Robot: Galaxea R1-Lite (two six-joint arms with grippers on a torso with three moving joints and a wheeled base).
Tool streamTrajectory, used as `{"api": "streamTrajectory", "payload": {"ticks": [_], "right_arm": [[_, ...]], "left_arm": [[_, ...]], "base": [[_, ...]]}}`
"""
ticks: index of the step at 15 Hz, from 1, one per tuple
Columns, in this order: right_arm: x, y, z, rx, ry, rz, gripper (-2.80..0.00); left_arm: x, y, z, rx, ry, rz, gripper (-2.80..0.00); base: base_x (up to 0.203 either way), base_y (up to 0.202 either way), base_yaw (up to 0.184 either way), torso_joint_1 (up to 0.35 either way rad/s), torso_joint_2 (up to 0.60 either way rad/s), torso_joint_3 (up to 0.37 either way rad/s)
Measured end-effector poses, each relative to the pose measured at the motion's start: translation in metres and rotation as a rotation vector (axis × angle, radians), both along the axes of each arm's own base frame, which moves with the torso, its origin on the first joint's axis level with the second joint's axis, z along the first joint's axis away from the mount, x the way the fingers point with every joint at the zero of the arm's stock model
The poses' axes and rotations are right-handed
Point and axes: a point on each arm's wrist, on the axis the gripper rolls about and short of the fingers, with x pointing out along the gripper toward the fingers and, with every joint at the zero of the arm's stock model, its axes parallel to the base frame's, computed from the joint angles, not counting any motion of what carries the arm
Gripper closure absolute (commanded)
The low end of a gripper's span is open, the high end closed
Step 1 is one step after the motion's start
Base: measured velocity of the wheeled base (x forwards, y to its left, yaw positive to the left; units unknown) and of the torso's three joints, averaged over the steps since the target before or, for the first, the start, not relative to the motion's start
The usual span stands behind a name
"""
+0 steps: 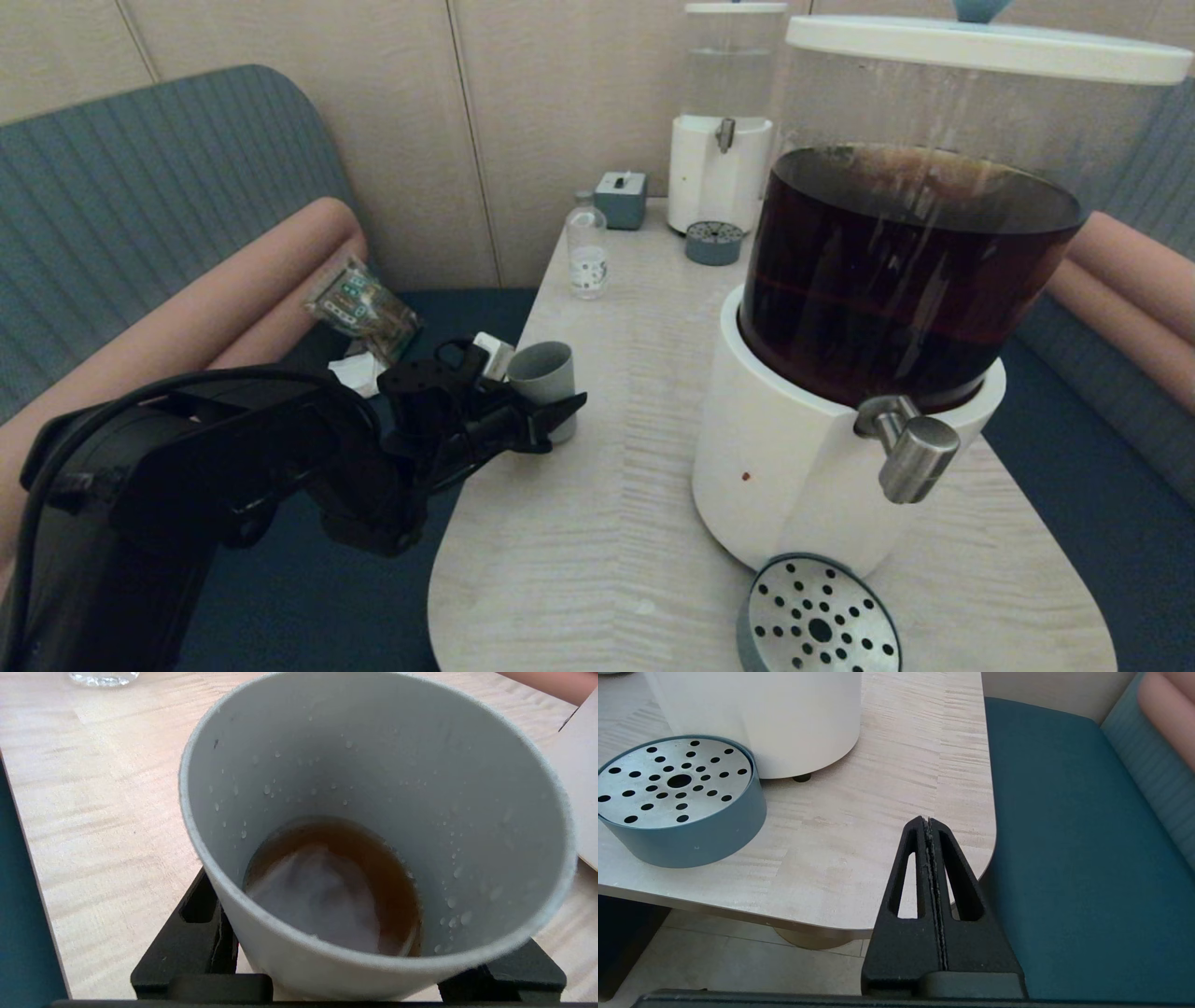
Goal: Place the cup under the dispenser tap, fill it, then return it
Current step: Place the cup next to the water dispenser
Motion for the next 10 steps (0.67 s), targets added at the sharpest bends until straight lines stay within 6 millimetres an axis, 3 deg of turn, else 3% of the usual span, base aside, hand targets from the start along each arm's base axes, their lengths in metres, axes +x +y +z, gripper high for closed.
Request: {"api": "streamTrajectory", "payload": {"ticks": [10], "right_arm": [[0.0000,0.0000,0.0000,0.000,0.000,0.000,0.00]], "left_arm": [[-0.0019,-0.0014,0.0017,-0.002,-0.006,0.001,0.00]], "base": [[0.000,0.000,0.000,0.000,0.00,0.000]]}}
